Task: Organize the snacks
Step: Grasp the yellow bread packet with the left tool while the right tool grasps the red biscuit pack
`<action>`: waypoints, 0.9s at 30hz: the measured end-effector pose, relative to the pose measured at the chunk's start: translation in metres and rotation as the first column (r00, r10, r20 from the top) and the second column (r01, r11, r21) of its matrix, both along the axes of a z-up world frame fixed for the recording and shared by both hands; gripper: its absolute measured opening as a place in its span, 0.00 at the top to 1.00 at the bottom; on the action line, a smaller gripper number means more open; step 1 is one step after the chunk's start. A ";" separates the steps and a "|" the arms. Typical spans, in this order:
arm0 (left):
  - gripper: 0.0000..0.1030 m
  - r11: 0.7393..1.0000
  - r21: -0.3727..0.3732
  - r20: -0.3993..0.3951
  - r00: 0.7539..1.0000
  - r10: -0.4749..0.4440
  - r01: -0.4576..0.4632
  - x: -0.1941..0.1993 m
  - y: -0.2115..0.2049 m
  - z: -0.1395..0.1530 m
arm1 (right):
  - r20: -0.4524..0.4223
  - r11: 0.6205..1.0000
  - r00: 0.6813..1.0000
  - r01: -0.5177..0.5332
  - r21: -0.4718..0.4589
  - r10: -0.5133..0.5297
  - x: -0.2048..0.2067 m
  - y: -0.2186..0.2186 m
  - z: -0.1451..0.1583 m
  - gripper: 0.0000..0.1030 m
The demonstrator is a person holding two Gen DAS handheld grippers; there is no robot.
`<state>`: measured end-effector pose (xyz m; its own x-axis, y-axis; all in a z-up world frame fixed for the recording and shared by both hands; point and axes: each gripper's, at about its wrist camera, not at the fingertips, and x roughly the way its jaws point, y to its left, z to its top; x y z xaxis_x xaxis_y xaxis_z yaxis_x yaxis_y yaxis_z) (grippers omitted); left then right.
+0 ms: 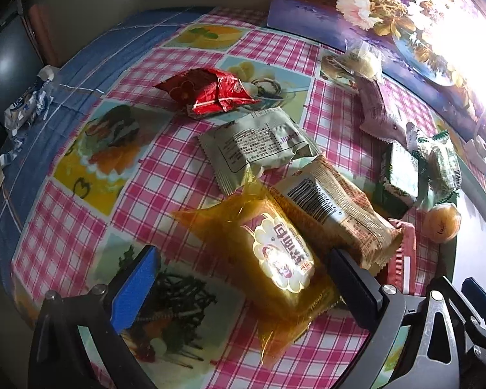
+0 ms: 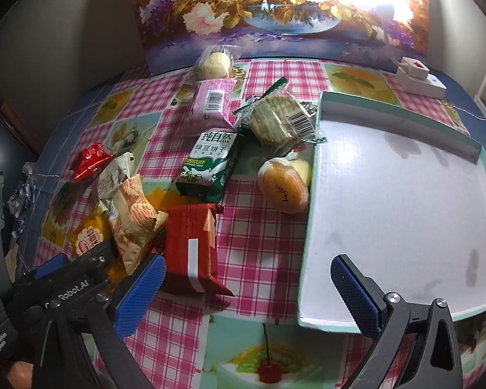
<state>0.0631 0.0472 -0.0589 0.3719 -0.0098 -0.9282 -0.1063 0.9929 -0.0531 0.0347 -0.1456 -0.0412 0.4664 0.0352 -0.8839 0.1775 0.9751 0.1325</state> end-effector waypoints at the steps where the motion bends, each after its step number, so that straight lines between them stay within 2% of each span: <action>1: 0.01 1.000 -0.005 -0.001 1.000 0.001 -0.001 0.000 0.001 -0.002 | -0.003 1.000 1.000 -0.004 -0.003 0.004 0.002 0.001 -0.001 0.00; 8: 0.01 0.999 0.020 -0.009 0.999 0.049 -0.049 -0.004 0.022 -0.009 | -0.013 0.997 0.998 -0.068 -0.044 0.068 0.009 0.019 -0.010 0.00; 11: 0.01 0.998 0.020 -0.004 0.998 0.061 -0.061 -0.003 0.030 -0.011 | -0.013 0.990 0.995 -0.097 -0.103 0.096 0.011 0.028 -0.012 0.00; 14: 0.01 0.998 0.009 0.003 0.998 0.063 -0.063 -0.003 0.035 -0.011 | -0.005 0.985 0.991 -0.131 -0.114 0.131 0.012 0.036 -0.013 0.07; 16: 0.01 0.998 0.014 0.014 0.999 0.053 -0.053 -0.003 0.035 -0.011 | 0.001 0.983 0.989 -0.144 -0.112 0.145 0.014 0.039 -0.013 0.08; 17: 0.03 0.999 0.016 0.017 0.999 0.049 -0.049 -0.002 0.035 -0.010 | 0.011 0.981 0.988 -0.152 -0.120 0.154 0.013 0.042 -0.012 0.08; 19: 0.13 0.999 0.005 0.021 0.999 0.036 -0.036 -0.002 0.034 -0.010 | 0.023 0.976 0.985 -0.167 -0.138 0.171 0.012 0.046 -0.010 0.17; 20: 0.19 1.000 -0.002 0.019 0.999 0.029 -0.029 -0.001 0.033 -0.010 | 0.022 0.974 0.983 -0.176 -0.145 0.181 0.013 0.049 -0.011 0.18; 26: 0.24 1.000 0.011 0.029 1.000 0.005 -0.005 -0.002 0.029 -0.011 | -0.003 0.967 0.973 -0.229 -0.112 0.230 0.015 0.058 -0.021 0.30; 27: 0.26 1.000 0.011 0.032 0.999 0.003 -0.004 -0.002 0.029 -0.011 | -0.004 0.964 0.971 -0.237 -0.117 0.239 0.015 0.060 -0.022 0.34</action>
